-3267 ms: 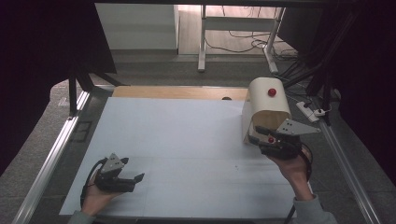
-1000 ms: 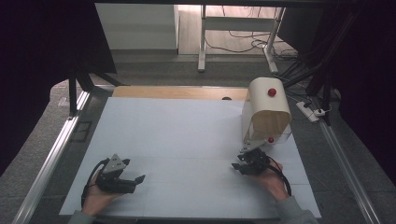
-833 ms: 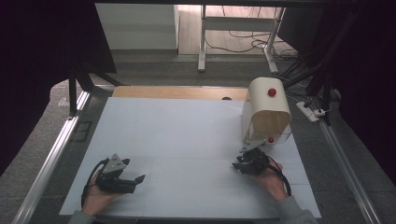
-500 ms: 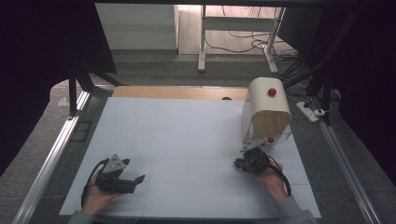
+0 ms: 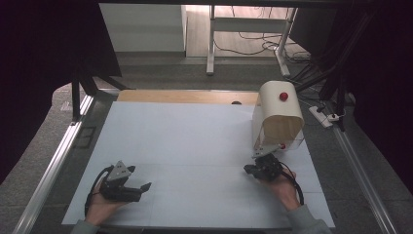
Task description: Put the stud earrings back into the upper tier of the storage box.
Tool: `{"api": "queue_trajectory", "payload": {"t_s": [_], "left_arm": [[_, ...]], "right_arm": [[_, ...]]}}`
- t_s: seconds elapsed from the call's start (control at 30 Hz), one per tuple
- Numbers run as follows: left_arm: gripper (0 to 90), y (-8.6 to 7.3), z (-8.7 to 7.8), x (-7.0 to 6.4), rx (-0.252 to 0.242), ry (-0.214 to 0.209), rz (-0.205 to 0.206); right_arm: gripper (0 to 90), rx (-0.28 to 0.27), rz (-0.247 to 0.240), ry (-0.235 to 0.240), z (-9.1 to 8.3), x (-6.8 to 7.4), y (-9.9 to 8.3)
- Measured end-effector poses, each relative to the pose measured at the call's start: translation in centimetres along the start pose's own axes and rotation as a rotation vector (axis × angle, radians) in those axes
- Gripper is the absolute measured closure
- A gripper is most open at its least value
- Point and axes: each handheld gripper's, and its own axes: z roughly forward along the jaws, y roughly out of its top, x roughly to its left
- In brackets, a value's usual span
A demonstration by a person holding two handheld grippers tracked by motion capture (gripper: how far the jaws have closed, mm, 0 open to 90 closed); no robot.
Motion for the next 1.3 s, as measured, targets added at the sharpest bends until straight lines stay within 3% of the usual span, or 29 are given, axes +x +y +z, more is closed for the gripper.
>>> {"api": "queue_trajectory", "payload": {"t_s": [0.43,1.3], "left_arm": [[13.9,0.0,0.0,0.0,-0.002,0.000,-0.001],[13.9,0.0,0.0,0.0,0.000,0.003,0.002]], "right_arm": [[85.6,-0.121,0.017,0.019,-2.1,0.0,0.6],[85.5,-0.293,0.012,0.006,-6.7,0.3,2.0]]}}
